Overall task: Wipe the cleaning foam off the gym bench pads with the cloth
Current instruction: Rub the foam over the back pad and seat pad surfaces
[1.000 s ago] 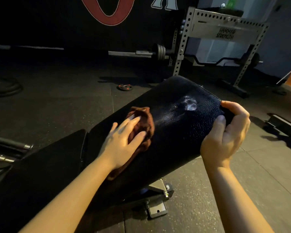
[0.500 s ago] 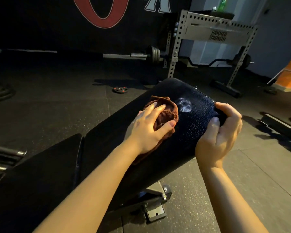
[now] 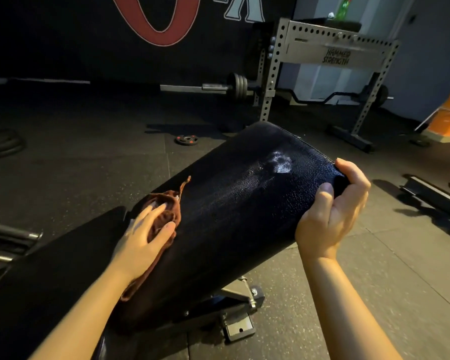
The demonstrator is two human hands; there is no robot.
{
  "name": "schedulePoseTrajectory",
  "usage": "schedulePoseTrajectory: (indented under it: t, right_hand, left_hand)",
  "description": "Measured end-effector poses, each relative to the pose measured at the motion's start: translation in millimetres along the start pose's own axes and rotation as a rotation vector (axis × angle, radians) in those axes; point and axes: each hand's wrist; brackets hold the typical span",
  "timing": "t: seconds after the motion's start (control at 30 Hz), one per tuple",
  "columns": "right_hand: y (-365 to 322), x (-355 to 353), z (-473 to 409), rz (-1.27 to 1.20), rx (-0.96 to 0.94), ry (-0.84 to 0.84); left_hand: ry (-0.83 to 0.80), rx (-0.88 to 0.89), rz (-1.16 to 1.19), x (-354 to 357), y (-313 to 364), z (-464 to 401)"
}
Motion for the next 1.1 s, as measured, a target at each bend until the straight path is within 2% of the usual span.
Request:
schedulePoseTrajectory:
  t: [0.17, 0.27, 0.4, 0.6, 0.73, 0.8, 0.83, 0.93, 1.03, 1.1]
  right_hand:
    - [2, 2, -1, -0.033, -0.003, 0.004]
    - [2, 1, 1, -0.038, -0.011, 0.004]
    - [2, 2, -2, -0.048, -0.018, -0.009]
    - [2, -1, -1, -0.024, -0.011, -0.027]
    - [0, -2, -1, 0.006, 0.005, -0.019]
    - [-1, -3, 0, 0.025, 0.009, -0.032]
    - [-1, -3, 1, 0.034, 0.007, -0.035]
    - [-1, -4, -1, 0.051, -0.014, -0.046]
    - [-2, -5, -2, 0.081, -0.014, -0.064]
    - [-3, -7, -2, 0.1, -0.018, -0.076]
  left_hand:
    - [-0.054, 0.344, -0.031, 27, 85, -8]
    - [-0.075, 0.462, -0.04, 40, 136, -21]
    - [-0.06, 0.445, -0.017, 40, 151, -35]
    - [0.008, 0.393, -0.049, 22, 90, -17]
    - [-0.014, 0.193, -0.073, 6, 22, 5]
    - [0.019, 0.028, -0.036, 4, -1, 7]
    - [0.041, 0.0, -0.005, 4, -6, 7]
    - [0.149, 0.076, -0.019, 5, 3, 9]
    - [0.313, 0.209, -0.174, 5, 9, 12]
    - [0.343, 0.299, -0.16, -1, 17, 15]
Point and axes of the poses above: each hand's wrist, its own z-axis away from the middle knuckle, its own x-axis out of the palm, y = z × x
